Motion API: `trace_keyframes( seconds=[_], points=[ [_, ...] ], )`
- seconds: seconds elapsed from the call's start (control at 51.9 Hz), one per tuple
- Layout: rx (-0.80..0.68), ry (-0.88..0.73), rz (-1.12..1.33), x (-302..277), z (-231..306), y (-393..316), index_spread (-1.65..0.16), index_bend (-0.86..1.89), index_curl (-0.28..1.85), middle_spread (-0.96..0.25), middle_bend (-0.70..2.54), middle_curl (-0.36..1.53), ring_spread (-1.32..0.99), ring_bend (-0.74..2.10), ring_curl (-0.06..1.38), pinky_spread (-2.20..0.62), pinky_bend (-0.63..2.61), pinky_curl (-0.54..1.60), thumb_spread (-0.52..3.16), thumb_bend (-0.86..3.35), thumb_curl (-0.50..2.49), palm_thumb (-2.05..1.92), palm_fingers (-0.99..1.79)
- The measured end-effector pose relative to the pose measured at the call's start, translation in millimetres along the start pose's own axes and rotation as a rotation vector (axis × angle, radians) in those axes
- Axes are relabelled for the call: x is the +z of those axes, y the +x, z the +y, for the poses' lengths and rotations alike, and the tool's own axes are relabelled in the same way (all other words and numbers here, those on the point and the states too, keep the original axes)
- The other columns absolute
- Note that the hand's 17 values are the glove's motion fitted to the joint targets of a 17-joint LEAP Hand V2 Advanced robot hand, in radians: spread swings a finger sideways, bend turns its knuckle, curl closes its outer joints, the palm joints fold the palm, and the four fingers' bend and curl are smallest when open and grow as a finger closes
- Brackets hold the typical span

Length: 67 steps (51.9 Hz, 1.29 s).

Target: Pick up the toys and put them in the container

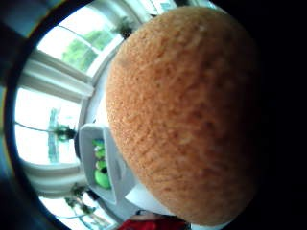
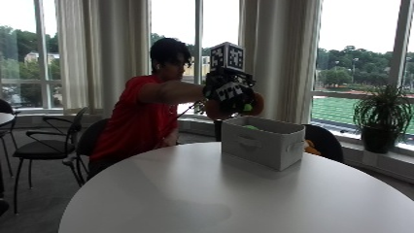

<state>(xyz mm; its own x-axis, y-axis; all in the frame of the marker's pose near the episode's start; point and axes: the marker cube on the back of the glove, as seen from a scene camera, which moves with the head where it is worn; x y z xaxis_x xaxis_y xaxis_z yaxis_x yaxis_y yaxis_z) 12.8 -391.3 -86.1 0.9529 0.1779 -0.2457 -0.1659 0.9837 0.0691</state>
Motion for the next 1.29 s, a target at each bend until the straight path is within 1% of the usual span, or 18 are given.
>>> trace_keyframes(
  seconds=[0.173, 0.251, 0.366, 0.501, 0.636, 0.713, 0.79, 0.848, 0.867, 0.944, 0.983, 1.021, 1.041, 1.079, 1.099, 1.176, 1.253, 1.291],
  points=[
    [-0.102, 0.056, -0.043, -75.8, 33.9, -67.3, -0.51, 0.49, 0.02, -0.43, 0.83, 0.77, -0.36, 1.38, 0.59, -0.42, 1.13, 0.47, 0.04, 0.14, 0.99, 0.74, 1.1],
    [-0.16, 0.057, -0.127, -97.5, 50.2, -109.2, -0.51, 0.48, 0.02, -0.43, 0.82, 0.79, -0.36, 1.38, 0.59, -0.42, 1.13, 0.48, 0.02, 0.13, 1.01, 0.73, 1.1],
    [-0.255, 0.054, -0.141, -120.5, 78.7, -180.4, -0.51, 0.46, 0.0, -0.44, 0.82, 0.8, -0.36, 1.38, 0.59, -0.43, 1.13, 0.49, 0.01, 0.12, 1.03, 0.73, 1.09],
    [-0.278, 0.052, -0.151, -124.1, 87.8, -203.6, -0.51, 0.41, -0.01, -0.45, 0.8, 0.82, -0.36, 1.37, 0.58, -0.42, 1.12, 0.49, 0.0, 0.11, 1.05, 0.73, 1.07],
    [-0.382, -0.036, -0.22, -114.3, 118.7, -284.1, -0.51, 0.33, -0.01, -0.46, 0.77, 0.82, -0.37, 1.36, 0.58, -0.43, 1.11, 0.5, 0.0, 0.09, 1.06, 0.72, 1.05],
    [-0.413, -0.061, -0.199, -106.2, 128.1, -300.7, -0.51, 0.27, -0.01, -0.47, 0.75, 0.82, -0.37, 1.35, 0.58, -0.44, 1.11, 0.5, 0.01, 0.07, 1.07, 0.72, 1.03],
    [-0.523, -0.061, -0.224, -104.3, 143.0, -316.5, -0.51, 0.2, -0.01, -0.48, 0.71, 0.81, -0.38, 1.32, 0.57, -0.45, 1.09, 0.49, 0.03, 0.05, 1.08, 0.7, 0.99],
    [-0.506, -0.064, -0.171, -100.2, 144.1, -321.2, -0.5, 0.17, -0.01, -0.48, 0.69, 0.81, -0.39, 1.3, 0.56, -0.45, 1.08, 0.48, 0.06, 0.03, 1.09, 0.69, 0.97],
    [-0.538, -0.071, -0.176, -100.1, 146.0, -321.7, -0.49, 0.16, -0.01, -0.48, 0.67, 0.8, -0.4, 1.29, 0.56, -0.46, 1.07, 0.48, 0.07, 0.02, 1.08, 0.68, 0.95],
    [-0.802, -0.13, -0.312, -109.1, 165.9, -326.8, -0.47, 0.16, 0.0, -0.49, 0.57, 0.77, -0.42, 1.23, 0.54, -0.46, 1.04, 0.46, 0.15, -0.01, 1.09, 0.65, 0.83],
    [-0.735, -0.135, -0.251, -107.4, 164.3, -327.0, -0.46, 0.16, 0.01, -0.49, 0.49, 0.75, -0.42, 1.22, 0.54, -0.46, 1.05, 0.46, 0.2, -0.02, 1.09, 0.63, 0.77],
    [-0.543, -0.115, -0.096, -101.8, 156.2, -327.0, -0.45, 0.16, 0.01, -0.48, 0.43, 0.72, -0.43, 1.2, 0.53, -0.46, 1.07, 0.46, 0.25, -0.03, 1.08, 0.6, 0.74],
    [-0.469, -0.107, -0.044, -100.8, 154.6, -328.9, -0.43, 0.11, 0.01, -0.43, 0.27, 0.67, -0.41, 1.14, 0.5, -0.45, 1.18, 0.48, 0.39, -0.1, 1.06, 0.45, 0.58],
    [-0.401, -0.102, -0.009, -101.8, 156.0, -334.0, -0.41, 0.18, 0.06, -0.38, 0.16, 0.66, -0.37, 1.0, 0.49, -0.39, 1.2, 0.5, 0.52, -0.07, 1.02, 0.43, 0.24],
    [-0.391, -0.102, -0.007, -102.5, 157.0, -335.6, -0.4, 0.21, 0.08, -0.36, 0.16, 0.65, -0.34, 0.94, 0.48, -0.36, 1.21, 0.51, 0.58, -0.07, 0.99, 0.39, 0.14],
    [-0.385, -0.102, -0.007, -103.1, 157.8, -336.8, -0.37, 0.19, 0.11, -0.28, 0.14, 0.6, -0.25, 0.74, 0.4, -0.24, 1.28, 0.5, 0.75, -0.09, 0.89, 0.26, -0.01],
    [-0.392, -0.102, -0.012, -103.2, 157.6, -335.0, -0.35, 0.19, 0.13, -0.21, 0.14, 0.55, -0.17, 0.64, 0.33, -0.15, 1.31, 0.48, 0.87, -0.06, 0.8, 0.2, -0.04],
    [-0.45, -0.1, -0.043, -103.9, 156.6, -325.0, -0.35, 0.18, 0.15, -0.19, 0.14, 0.53, -0.14, 0.61, 0.32, -0.12, 1.32, 0.47, 0.92, -0.05, 0.76, 0.18, -0.05]
  ],
)
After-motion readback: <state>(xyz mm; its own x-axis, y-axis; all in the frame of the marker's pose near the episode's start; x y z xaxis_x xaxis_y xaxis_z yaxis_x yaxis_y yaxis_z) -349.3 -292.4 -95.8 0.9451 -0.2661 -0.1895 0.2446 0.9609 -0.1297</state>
